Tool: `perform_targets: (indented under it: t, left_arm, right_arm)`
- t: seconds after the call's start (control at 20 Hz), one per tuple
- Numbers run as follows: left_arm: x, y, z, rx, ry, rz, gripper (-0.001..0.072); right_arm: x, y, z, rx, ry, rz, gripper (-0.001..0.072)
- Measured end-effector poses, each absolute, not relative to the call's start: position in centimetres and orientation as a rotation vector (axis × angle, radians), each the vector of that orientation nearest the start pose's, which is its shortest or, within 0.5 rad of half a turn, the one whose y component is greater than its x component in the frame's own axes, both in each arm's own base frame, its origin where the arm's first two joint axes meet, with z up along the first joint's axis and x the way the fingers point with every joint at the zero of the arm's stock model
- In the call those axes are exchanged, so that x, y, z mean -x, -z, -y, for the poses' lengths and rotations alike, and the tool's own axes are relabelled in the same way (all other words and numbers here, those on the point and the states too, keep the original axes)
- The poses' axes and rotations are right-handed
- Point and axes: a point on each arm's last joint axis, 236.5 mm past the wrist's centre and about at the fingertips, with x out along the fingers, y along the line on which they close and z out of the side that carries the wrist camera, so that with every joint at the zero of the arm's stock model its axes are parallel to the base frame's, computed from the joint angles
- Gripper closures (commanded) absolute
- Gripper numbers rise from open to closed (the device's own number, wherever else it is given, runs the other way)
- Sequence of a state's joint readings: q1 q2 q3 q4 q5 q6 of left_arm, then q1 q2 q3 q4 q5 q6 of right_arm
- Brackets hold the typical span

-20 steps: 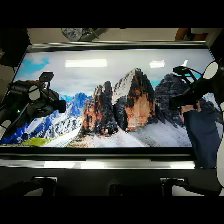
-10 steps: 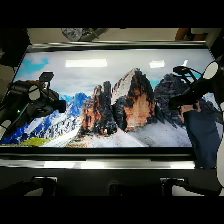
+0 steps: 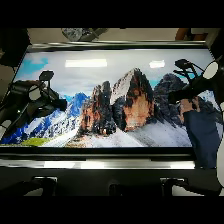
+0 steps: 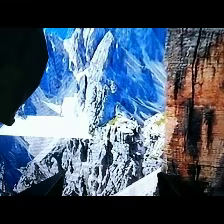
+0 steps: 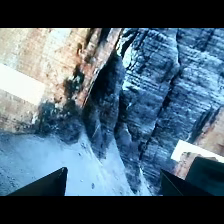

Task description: Fold the shirts.

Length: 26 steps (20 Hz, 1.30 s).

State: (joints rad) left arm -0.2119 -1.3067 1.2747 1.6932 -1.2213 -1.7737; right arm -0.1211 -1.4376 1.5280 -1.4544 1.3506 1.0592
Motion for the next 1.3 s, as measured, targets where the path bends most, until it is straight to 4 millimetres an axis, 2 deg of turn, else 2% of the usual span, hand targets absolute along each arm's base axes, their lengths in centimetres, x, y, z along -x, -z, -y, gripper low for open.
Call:
perform_targets:
  t: [0.1,0.2,0.3,0.45,0.6,0.8,1.0,1.3]
  left_arm:
    - [-40.6,-4.9,5.2,-0.042,-0.025,-1.185,-0.0013]
    - [-42.4,-7.2,2.7,0.022,-0.082,-1.115,-0.0013]
    - [-43.6,-9.4,-2.0,0.156,-0.182,-1.052,-0.0013]
    - [-42.4,-9.8,-10.7,0.452,-0.339,-1.013,-0.0013]
    - [-38.3,-7.1,-18.3,0.773,-0.460,-0.989,-0.0013]
    - [-33.0,-2.4,-24.6,1.119,-0.552,-0.856,-0.0013]
    - [-30.7,2.0,-27.1,1.307,-0.580,-0.713,-0.0013]
    - [-33.1,3.9,-29.7,1.418,-0.519,-0.496,-0.0013]
  right_arm:
    - [-43.9,-6.8,2.6,0.278,-0.282,-1.175,0.0043]
    - [-44.3,-6.9,2.7,0.280,-0.275,-1.157,0.0043]
    - [-44.4,-6.9,2.7,0.279,-0.274,-1.154,0.0044]
    - [-43.9,-6.7,2.4,0.271,-0.285,-1.176,0.0044]
    - [-43.1,-6.5,1.9,0.253,-0.309,-1.206,0.0045]
    - [-42.4,-6.5,0.4,0.200,-0.362,-1.220,0.0045]
    - [-42.1,-6.8,-1.5,0.133,-0.424,-1.213,0.0045]
    - [-40.9,-6.9,-3.0,0.079,-0.482,-1.248,0.0045]
